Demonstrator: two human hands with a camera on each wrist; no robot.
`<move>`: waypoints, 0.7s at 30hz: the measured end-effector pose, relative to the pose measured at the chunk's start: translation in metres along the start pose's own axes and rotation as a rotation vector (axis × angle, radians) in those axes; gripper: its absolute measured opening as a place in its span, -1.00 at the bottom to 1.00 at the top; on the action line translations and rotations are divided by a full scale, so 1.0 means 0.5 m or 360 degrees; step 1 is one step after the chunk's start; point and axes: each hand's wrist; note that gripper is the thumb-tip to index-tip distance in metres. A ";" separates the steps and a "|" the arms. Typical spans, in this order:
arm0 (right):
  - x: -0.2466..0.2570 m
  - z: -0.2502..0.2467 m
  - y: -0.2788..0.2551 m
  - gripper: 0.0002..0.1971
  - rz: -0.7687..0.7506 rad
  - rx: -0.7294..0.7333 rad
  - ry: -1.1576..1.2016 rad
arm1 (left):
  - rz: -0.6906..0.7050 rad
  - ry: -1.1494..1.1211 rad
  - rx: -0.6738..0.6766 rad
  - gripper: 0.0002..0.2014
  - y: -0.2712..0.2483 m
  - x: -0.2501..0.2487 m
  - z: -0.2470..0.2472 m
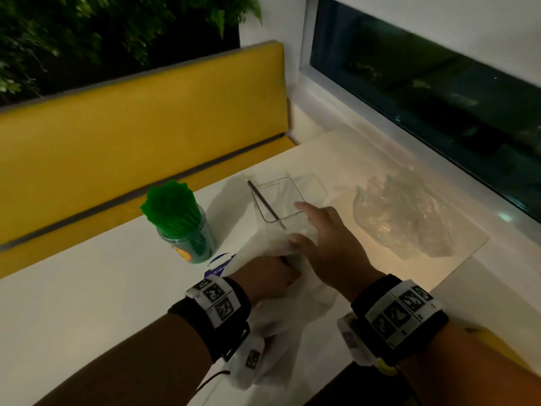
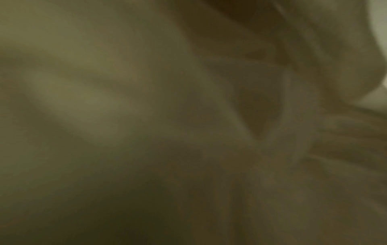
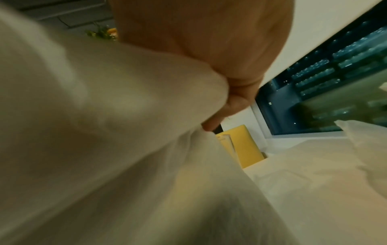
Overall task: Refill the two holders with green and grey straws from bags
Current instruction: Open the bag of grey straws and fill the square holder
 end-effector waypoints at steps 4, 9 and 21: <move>0.032 -0.026 0.011 -0.59 -0.0320 0.0166 0.0052 | -0.0051 -0.0422 0.0006 -0.86 -0.005 0.004 -0.011; 0.037 -0.043 0.023 -0.56 -0.0058 0.0347 0.0138 | 0.0256 0.0314 -0.0080 -0.75 -0.017 0.014 -0.018; -0.031 -0.012 -0.003 -0.67 0.0165 0.0000 0.0312 | 0.0819 -0.0192 -0.0181 -0.73 -0.103 0.005 -0.046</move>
Point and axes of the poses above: each hand's wrist, its own y-axis towards the middle knuckle, its own z-axis out of the palm, x = y × z
